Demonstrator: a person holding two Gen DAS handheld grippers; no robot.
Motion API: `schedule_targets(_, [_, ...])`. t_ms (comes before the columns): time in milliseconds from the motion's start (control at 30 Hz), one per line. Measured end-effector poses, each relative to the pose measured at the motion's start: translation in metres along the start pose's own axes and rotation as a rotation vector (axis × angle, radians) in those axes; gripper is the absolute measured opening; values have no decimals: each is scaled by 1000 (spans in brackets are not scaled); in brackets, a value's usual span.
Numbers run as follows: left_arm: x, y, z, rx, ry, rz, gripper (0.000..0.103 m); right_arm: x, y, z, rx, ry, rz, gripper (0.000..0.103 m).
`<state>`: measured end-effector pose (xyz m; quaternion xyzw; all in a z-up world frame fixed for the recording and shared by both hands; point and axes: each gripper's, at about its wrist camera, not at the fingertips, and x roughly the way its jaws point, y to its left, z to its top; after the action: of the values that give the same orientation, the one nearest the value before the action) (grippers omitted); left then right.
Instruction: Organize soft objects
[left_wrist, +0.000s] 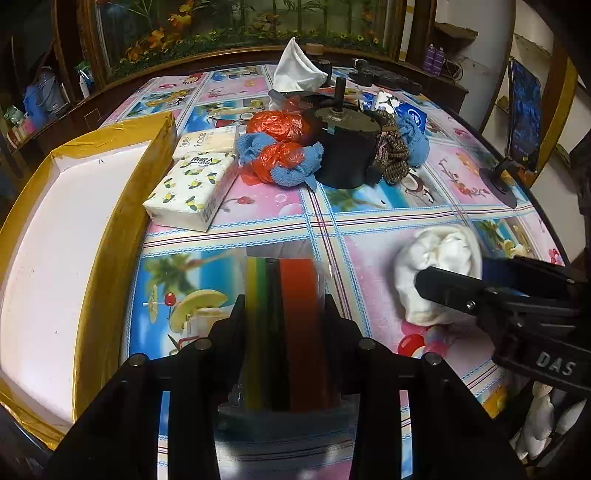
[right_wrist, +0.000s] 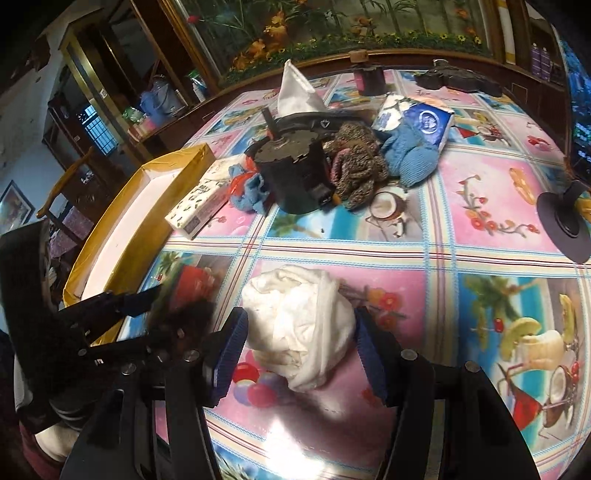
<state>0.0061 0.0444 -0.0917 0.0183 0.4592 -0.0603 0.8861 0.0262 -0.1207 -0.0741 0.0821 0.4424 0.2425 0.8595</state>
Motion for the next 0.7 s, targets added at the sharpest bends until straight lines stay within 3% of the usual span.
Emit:
schedule_targets(33, [-4, 1, -1, -2, -12, 1, 34, 2, 1, 0, -4, 6, 12, 30])
schedule_targets(100, [-18, 4, 0, -10, -48, 2, 34, 2, 1, -1, 6, 2, 25, 23])
schedule_targets(367, [-79, 25, 11, -23, -208, 77, 34, -28, 16, 3, -33, -64, 11, 22])
schedule_targets(700, [-102, 57, 18, -56, -274, 136, 34, -50, 53, 14, -107, -105, 20, 22])
